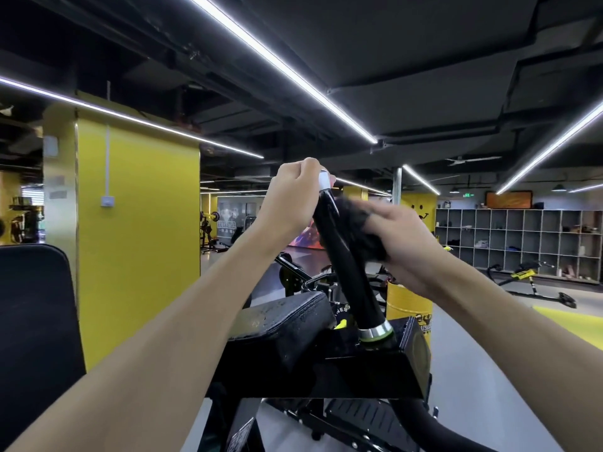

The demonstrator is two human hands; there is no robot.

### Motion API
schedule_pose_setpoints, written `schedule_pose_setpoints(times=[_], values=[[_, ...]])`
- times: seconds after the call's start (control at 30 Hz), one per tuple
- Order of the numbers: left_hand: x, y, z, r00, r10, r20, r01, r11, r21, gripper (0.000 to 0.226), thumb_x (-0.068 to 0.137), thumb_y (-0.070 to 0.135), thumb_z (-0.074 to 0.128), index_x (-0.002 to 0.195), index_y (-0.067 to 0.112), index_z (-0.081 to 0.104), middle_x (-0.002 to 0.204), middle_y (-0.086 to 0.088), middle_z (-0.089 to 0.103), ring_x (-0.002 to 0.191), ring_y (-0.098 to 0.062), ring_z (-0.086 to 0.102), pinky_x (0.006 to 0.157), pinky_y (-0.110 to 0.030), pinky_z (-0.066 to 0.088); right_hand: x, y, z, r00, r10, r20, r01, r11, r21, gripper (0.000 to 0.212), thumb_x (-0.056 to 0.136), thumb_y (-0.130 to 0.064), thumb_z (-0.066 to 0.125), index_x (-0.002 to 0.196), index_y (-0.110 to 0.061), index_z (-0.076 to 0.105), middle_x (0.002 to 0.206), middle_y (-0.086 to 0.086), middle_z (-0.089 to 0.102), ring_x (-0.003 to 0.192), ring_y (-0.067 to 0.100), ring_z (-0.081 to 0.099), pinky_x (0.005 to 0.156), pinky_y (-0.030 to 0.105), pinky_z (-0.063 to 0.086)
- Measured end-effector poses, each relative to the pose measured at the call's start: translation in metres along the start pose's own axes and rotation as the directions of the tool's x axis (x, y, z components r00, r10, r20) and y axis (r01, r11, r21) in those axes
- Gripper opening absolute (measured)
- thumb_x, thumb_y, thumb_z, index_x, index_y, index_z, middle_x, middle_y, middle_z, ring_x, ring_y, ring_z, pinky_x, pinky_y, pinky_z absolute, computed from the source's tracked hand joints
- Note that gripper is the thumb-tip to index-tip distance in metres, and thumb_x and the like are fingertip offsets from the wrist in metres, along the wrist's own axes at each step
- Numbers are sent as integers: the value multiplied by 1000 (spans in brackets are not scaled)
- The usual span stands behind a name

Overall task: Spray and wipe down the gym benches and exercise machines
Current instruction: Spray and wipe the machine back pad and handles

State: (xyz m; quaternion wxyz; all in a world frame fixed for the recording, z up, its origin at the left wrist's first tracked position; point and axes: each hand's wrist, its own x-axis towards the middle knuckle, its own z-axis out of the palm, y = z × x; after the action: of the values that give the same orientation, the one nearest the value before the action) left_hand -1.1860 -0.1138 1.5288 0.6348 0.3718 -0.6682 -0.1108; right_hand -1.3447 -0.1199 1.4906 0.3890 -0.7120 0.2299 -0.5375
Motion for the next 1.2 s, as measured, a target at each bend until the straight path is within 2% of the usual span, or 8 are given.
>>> schedule_pose_setpoints(times=[0.2, 0.53, 0.6, 0.77, 0.83, 0.93, 1.1, 1.2], values=[[-2, 0, 0, 999, -37, -39, 36, 999, -29, 48, 87, 29, 34, 85, -8, 64, 84, -25, 68, 69, -24, 55, 61, -47, 48, -3, 5, 15, 1000, 10, 5, -11, 986, 167, 33, 94, 3, 48, 113, -9, 72, 89, 13, 71, 76, 20, 66, 62, 28, 54], [-10, 11, 1, 996, -56, -71, 55, 998, -18, 41, 98, 20, 33, 74, 11, 65, 106, -29, 67, 73, -19, 57, 56, -26, 48, -59, 25, -26, 991, 136, 3, -126, 923, -364, 43, 95, 8, 49, 109, -24, 75, 93, -6, 77, 90, 17, 72, 75, 24, 58], [-12, 13, 1, 995, -84, -59, 81, 995, -50, 38, 98, 19, 33, 80, 9, 66, 98, -29, 65, 73, -20, 56, 55, -28, 48, -70, 22, -31, 990, 140, 19, -110, 851, -514, 41, 95, 4, 50, 105, -28, 74, 89, -4, 77, 79, 28, 69, 72, 37, 58], [-26, 18, -1, 996, -52, -70, 47, 996, -79, 27, 103, 18, 35, 120, 17, 56, 91, 1, 52, 72, -8, 50, 59, -18, 45, -68, -6, -14, 982, -186, -41, 141, 855, -500, 47, 92, 4, 51, 101, -37, 71, 85, -7, 73, 71, 24, 66, 66, 38, 59], [-37, 16, -2, 990, 13, -141, -21, 998, -55, 22, 99, 25, 38, 113, 22, 54, 97, 0, 54, 78, -4, 52, 69, -15, 46, -61, -21, 2, 948, -317, 23, 286, 820, -496, 45, 88, 6, 52, 108, -32, 66, 86, -11, 67, 68, 3, 61, 61, 16, 50], [-58, 17, -8, 977, 83, -198, -90, 996, -26, 31, 92, 35, 39, 95, 15, 62, 104, -4, 63, 99, -10, 57, 81, -26, 47, -49, -34, 28, 906, -410, 108, 410, 783, -468, 40, 84, 1, 60, 113, -26, 52, 96, -7, 58, 73, 0, 56, 64, 11, 43], [-93, 25, -26, 997, -53, 64, 79, 834, -546, 38, 104, 38, 37, 109, 16, 67, 102, -7, 69, 88, -15, 63, 64, -31, 52, -35, -43, 66, 797, -596, 101, 561, 668, -489, 40, 77, -1, 64, 105, -27, 53, 112, 2, 48, 100, -2, 47, 85, 7, 37], [-95, 22, -36, 984, -107, 143, 176, 716, -675, 33, 98, 35, 46, 110, 11, 66, 102, -11, 68, 85, -20, 62, 64, -39, 50, -23, -37, 76, 764, -632, 127, 534, 510, -675, 32, 74, -17, 63, 105, -23, 66, 113, -3, 52, 110, 9, 44, 95, 26, 34]])
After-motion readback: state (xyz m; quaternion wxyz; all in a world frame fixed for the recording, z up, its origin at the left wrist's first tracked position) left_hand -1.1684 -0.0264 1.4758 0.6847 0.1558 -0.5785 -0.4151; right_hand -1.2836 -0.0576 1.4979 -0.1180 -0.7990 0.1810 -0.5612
